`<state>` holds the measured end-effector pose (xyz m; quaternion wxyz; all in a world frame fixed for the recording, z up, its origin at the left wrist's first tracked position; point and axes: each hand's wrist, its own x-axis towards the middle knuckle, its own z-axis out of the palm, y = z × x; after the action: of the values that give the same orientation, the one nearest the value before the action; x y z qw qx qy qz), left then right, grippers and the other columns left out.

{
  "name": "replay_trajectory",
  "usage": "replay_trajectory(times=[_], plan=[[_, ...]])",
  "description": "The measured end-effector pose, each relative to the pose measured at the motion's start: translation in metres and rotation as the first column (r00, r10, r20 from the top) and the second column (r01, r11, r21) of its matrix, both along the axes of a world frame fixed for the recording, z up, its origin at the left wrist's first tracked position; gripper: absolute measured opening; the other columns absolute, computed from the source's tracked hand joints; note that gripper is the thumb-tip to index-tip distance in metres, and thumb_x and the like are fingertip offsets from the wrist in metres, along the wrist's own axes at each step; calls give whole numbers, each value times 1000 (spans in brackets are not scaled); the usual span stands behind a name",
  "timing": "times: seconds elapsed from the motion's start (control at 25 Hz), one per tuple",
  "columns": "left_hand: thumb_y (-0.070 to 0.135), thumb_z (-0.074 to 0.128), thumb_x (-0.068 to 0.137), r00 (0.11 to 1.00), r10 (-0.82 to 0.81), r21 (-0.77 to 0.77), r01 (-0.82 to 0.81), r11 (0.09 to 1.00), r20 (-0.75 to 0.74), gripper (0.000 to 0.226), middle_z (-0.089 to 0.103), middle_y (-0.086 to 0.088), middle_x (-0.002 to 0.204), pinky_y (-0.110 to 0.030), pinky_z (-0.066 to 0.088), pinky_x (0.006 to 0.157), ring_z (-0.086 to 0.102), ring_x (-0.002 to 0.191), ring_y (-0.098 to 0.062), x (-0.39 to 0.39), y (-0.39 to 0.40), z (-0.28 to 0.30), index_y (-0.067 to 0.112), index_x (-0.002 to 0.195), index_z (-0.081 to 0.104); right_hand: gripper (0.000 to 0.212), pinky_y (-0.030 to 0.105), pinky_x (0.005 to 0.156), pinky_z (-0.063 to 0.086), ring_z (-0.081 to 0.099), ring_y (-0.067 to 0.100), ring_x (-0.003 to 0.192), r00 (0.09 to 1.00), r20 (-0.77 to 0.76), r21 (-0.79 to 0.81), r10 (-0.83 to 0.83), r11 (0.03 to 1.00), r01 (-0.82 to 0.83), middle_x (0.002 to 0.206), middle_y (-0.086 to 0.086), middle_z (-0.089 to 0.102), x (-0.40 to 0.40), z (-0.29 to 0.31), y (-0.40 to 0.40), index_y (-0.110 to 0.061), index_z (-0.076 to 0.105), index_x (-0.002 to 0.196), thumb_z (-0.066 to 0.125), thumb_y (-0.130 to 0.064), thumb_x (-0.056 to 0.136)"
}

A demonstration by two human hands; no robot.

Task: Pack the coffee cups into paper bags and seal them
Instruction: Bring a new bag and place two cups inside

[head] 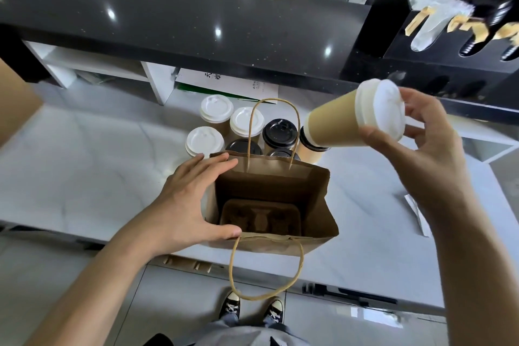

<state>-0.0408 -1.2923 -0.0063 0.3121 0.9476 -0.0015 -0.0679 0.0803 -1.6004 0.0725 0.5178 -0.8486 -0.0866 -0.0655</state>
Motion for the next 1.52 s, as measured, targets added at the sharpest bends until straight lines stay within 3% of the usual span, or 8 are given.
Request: replay_trajectory(times=[0.12,0.36,0.48,0.56,0.68,0.88,1.32,1.52], plan=[[59,87,66,1000,-2,0,2,1000,2,113,8,43,157,-28,10,123,-4,152,3,0,0,0,54,154,17,79,22,80,55,61,14,119,988,1,92,157,983,-156,130,-11,58,-14,21,9,-39,50,140,75,-57,68],[58,87,65,1000,-15,-2,15,1000,13,118,-1,61,139,-25,10,121,-4,150,6,0,1,-1,56,154,11,77,45,91,56,61,25,116,860,-3,66,510,859,-508,131,0,60,-26,17,29,-28,51,143,81,-44,74],[56,90,63,1000,1,-19,-1,1000,12,120,-1,66,134,-23,11,118,-4,146,11,1,0,0,57,153,10,79,35,97,55,57,15,124,813,-95,-101,575,807,-582,135,-10,54,-29,-1,46,-36,48,142,83,-50,73],[56,90,62,1000,-2,-24,2,1000,13,123,-3,67,131,-20,9,117,-4,142,13,1,0,-1,57,153,9,81,29,101,51,52,6,126,801,-133,-221,583,770,-598,133,-17,51,-31,-11,56,-41,46,142,84,-53,72],[59,90,61,1000,-4,-24,5,1000,22,124,-2,64,136,-22,8,119,-5,145,11,-1,1,-3,60,152,5,82,31,103,47,47,3,123,772,-161,-383,614,682,-623,130,-24,48,-33,-25,68,-42,42,142,85,-52,72],[57,89,63,1000,1,-41,0,999,22,126,-2,60,139,-24,9,119,-6,149,7,-3,1,-3,59,154,3,88,30,104,45,47,11,127,732,-144,-574,666,546,-610,140,-15,50,-29,-49,81,-37,41,146,87,-51,71],[70,82,56,997,-2,-15,3,1000,81,126,5,47,154,-26,10,122,-2,152,1,-6,1,-4,52,157,9,71,38,94,53,57,21,116,678,-159,-731,717,376,-569,125,-4,61,-22,-107,119,-29,49,140,80,-44,78],[55,91,62,998,6,-17,-5,1000,62,124,0,58,143,-19,7,118,-4,150,4,-8,1,-3,52,157,10,69,35,92,53,59,22,114,679,-157,-768,717,344,-540,123,-3,62,-19,-113,128,-30,51,141,80,-39,79]])
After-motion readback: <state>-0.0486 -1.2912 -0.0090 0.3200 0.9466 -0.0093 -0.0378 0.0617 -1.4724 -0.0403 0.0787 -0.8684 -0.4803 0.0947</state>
